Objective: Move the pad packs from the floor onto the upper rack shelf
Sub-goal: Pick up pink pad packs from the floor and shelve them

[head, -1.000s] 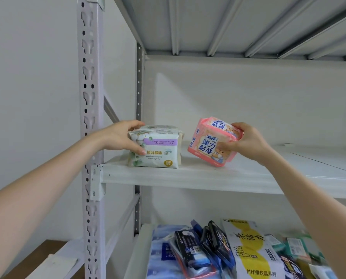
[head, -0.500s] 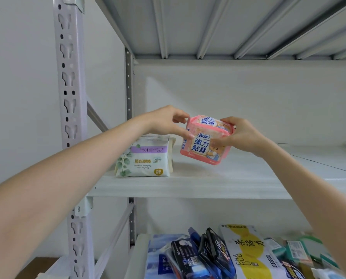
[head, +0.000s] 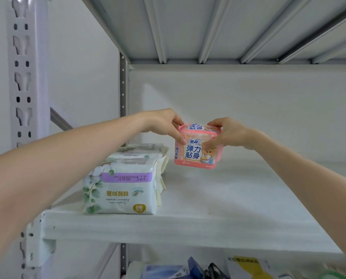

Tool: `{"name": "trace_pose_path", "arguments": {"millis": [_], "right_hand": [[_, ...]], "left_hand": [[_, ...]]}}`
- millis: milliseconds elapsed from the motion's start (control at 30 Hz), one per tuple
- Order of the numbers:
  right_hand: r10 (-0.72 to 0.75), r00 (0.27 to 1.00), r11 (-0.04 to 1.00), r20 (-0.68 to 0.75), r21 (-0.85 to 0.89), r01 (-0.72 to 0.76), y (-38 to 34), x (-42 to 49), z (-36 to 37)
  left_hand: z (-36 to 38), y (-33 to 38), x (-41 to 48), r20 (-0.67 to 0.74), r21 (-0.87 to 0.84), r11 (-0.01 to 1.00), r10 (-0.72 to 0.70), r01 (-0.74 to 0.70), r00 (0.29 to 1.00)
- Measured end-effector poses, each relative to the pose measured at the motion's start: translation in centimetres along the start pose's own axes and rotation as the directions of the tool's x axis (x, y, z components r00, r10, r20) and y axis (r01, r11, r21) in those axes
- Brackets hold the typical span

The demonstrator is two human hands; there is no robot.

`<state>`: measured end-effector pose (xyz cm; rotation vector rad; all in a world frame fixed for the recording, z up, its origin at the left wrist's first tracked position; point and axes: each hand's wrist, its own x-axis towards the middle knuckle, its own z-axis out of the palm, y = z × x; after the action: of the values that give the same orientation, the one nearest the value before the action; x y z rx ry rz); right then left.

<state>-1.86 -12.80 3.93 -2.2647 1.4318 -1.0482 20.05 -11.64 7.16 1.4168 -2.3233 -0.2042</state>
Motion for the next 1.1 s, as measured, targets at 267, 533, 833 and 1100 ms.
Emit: {"name": "trace_pose_path", "arguments": {"millis": [267, 533, 833, 1100], "right_hand": [[0.032, 0.988, 0.999, 0.149, 0.019, -0.035, 1.9, 5.6, 1.2], [0.065, 0.967, 0.998, 0.247, -0.022, -0.061, 3.4, 9.7, 3.8], [0.116, 0.946, 0.993, 0.304, -0.065, -0.101, 5.6, 11.0, 5.9], [0.137, 0.950, 0.989, 0.279, -0.099, -0.113, 5.7, 10.6, 6.2]], "left_hand": [[0.0, -2.5, 4.0, 0.053, 0.134, 0.988, -0.079, 0.071, 0.995], [1.2, -6.2, 7.1, 0.113, 0.208, 0.970, -0.148, 0.123, 0.982], [3.5, -8.2, 9.2, 0.190, 0.277, 0.951, -0.192, 0.135, 0.963], [3.8, -8.2, 8.9, 0.170, 0.306, 0.944, -0.186, 0.128, 0.968]]}}
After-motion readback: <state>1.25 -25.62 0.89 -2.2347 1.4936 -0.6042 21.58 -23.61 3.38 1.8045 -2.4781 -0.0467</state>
